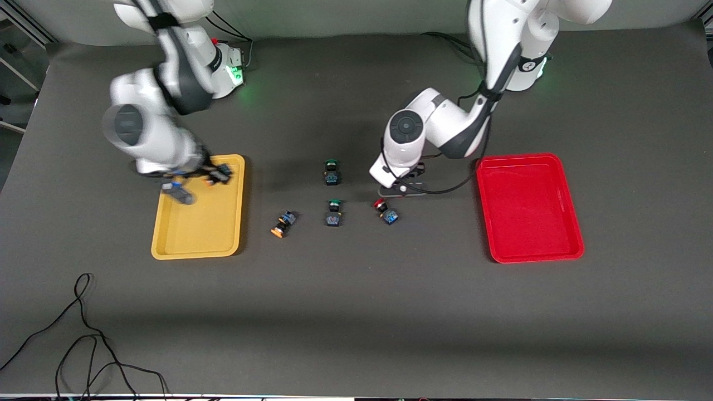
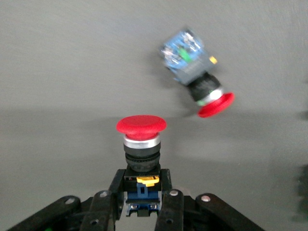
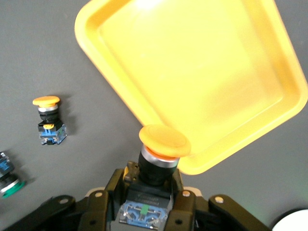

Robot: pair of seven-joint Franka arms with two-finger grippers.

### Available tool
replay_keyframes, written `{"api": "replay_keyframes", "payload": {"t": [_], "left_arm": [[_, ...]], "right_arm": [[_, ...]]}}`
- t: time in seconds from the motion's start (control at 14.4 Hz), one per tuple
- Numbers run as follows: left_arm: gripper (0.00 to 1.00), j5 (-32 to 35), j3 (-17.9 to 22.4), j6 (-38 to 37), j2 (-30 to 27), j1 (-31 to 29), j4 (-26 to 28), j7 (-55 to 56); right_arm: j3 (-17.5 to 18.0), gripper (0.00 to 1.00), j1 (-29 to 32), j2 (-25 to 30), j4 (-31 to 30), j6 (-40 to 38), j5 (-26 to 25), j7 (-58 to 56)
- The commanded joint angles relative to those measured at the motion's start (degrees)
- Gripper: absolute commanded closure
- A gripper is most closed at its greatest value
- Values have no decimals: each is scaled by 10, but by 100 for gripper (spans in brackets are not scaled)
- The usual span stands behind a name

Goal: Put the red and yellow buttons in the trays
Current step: 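Place the yellow button in the yellow tray while the left gripper places the red one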

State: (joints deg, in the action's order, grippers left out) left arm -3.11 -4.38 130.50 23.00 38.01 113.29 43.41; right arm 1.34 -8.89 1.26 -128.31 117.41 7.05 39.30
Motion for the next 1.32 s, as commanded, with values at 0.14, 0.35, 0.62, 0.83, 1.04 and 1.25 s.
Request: {"api": "replay_keyframes", "payload": {"t": [0.14, 0.35, 0.62, 0.83, 1.04, 1.25], "left_arm": [[94, -12, -2, -120, -118, -116, 41, -105], [95, -8, -1, -123, -139, -208, 75, -190], [95, 6, 0, -56, -88, -281, 94, -261], [95, 35, 1, 11, -18, -296, 94, -261], [85, 54, 1, 24, 0, -300, 91, -262], [0, 63, 1, -22, -4, -305, 72, -282]], "right_arm": [[-59, 91, -4, -39, -70, 95, 37, -105], [-77, 90, -3, -76, -135, 219, 38, -162], [-83, 19, -3, -105, -138, 242, 41, -179], [-84, 0, -3, -94, -136, 235, 41, -175], [-80, 0, -5, -49, -113, 183, 41, -165], [-52, 0, -8, -44, 20, 48, 42, -97]]}}
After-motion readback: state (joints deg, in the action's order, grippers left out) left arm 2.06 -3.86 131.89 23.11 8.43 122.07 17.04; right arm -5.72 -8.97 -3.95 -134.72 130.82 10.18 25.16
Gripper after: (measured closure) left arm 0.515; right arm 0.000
